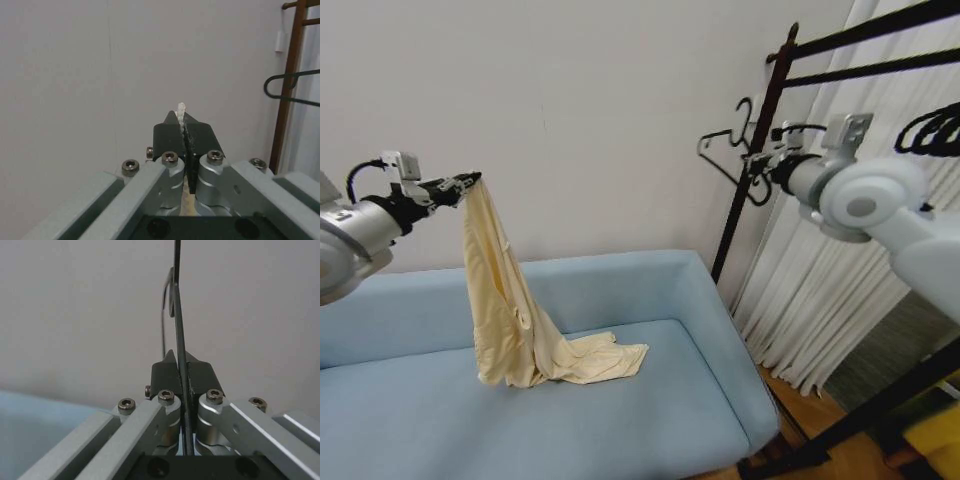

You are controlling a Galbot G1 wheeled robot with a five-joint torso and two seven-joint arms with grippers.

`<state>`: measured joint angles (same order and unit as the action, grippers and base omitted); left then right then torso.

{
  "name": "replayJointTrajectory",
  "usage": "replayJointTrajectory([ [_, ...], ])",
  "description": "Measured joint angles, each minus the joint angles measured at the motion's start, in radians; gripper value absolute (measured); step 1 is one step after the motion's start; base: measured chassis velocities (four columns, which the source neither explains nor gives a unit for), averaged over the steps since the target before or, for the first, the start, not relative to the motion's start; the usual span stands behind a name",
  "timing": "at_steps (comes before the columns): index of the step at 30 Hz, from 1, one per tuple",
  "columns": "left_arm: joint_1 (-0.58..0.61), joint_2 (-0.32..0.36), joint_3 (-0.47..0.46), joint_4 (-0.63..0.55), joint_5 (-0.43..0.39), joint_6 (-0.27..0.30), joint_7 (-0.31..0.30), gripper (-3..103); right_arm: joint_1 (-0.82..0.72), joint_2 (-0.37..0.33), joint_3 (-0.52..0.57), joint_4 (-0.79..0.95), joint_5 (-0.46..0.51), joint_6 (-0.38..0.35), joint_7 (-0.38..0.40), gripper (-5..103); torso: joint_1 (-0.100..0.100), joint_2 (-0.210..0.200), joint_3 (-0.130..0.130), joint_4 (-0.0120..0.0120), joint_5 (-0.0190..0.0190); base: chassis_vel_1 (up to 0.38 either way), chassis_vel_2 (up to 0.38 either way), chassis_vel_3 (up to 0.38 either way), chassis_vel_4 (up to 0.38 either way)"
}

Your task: Pick up the clothes from the sofa and hang them on the clothes hanger.

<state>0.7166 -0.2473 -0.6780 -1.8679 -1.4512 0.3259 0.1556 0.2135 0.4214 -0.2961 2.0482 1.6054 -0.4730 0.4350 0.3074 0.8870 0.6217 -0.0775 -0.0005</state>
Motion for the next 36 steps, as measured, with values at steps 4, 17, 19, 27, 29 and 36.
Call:
replayJointTrajectory([
  [4, 0.005, 0.044, -0.004, 0.047, -0.025, -0.018, 0.092, 1, -0.166, 0.004, 0.1, 0.094, 0.007, 0.01, -0.109, 2, 0.0, 0.0, 0.0, -0.0002, 0.0004, 0.0, 0.0, 0.0, 0.0],
  [17, 0.042, 0.152, -0.014, 0.082, -0.08, -0.037, 0.205, 1, -0.403, 0.163, 0.197, 0.274, -0.052, 0.133, -0.351, 2, 0.0, 0.0, 0.0, -0.0003, 0.0004, 0.0, 0.0, 0.0, 0.0],
  [19, 0.044, 0.155, -0.014, 0.077, -0.08, -0.037, 0.2, 1, -0.39, 0.185, 0.185, 0.276, -0.052, 0.137, -0.344, 2, 0.0, 0.0, 0.0, -0.0003, 0.0004, 0.0, 0.0, 0.0, 0.0],
  [27, 0.048, 0.154, -0.016, 0.058, -0.081, -0.037, 0.185, 1, -0.309, 0.274, 0.086, 0.268, -0.061, 0.143, -0.273, 2, 0.0, 0.0, 0.0, -0.0003, 0.0003, 0.0, 0.0, 0.0, 0.0],
  [29, 0.048, 0.15, -0.016, 0.055, -0.08, -0.037, 0.184, 1, -0.292, 0.291, 0.054, 0.252, -0.076, 0.145, -0.266, 2, 0.0, 0.0, 0.0, -0.0003, 0.0003, 0.0, 0.0, 0.0, 0.0],
  [36, 0.046, 0.138, -0.017, 0.042, -0.076, -0.037, 0.184, 1, -0.271, 0.346, -0.023, 0.203, -0.135, 0.153, -0.251, 2, 0.0, 0.0, 0.0, -0.0004, 0.0003, 0.0, 0.0, 0.0, 0.0],
])
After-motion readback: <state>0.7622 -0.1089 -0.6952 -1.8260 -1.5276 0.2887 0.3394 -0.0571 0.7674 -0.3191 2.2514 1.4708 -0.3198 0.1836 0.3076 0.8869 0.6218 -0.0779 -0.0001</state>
